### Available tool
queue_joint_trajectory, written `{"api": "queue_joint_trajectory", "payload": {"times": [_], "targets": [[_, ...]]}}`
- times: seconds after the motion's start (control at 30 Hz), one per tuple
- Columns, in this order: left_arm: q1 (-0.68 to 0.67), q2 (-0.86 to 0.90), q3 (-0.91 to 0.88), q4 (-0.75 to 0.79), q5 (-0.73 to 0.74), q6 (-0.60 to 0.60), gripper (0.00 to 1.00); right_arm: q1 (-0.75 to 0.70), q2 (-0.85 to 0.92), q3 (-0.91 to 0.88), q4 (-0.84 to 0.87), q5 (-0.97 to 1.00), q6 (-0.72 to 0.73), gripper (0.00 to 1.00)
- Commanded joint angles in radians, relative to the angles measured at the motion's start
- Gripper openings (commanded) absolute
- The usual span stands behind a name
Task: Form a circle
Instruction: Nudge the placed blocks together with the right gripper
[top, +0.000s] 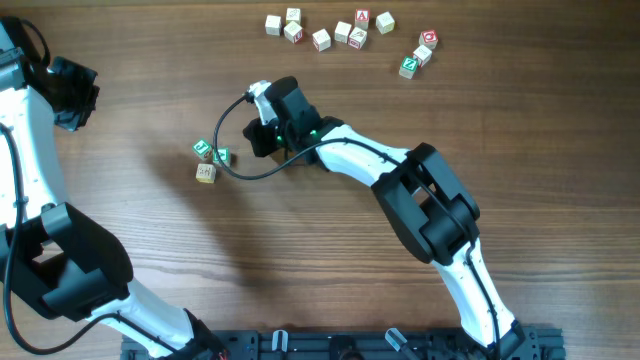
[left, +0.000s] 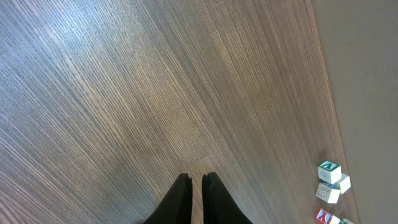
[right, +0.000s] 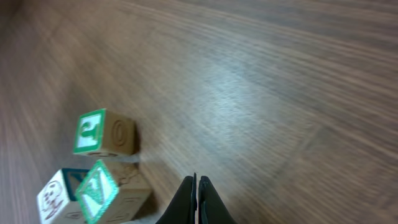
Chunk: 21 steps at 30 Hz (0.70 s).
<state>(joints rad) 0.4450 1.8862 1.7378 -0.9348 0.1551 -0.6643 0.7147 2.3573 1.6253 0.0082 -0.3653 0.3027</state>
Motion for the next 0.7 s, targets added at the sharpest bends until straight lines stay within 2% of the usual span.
{"api": "queue_joint_trajectory", "payload": {"times": [0.0, 0.67], "targets": [[0.0, 0.009, -0.006, 0.003, 0.001, 0.005, 0.1, 0.025, 0.029, -0.003, 0.005, -0.041, 0.013, 0.04], [0.0, 0.009, -0.006, 0.003, 0.001, 0.005, 0.1, 0.034, 0.048, -0.003, 0.016, -0.128, 0.014, 0.04]]}}
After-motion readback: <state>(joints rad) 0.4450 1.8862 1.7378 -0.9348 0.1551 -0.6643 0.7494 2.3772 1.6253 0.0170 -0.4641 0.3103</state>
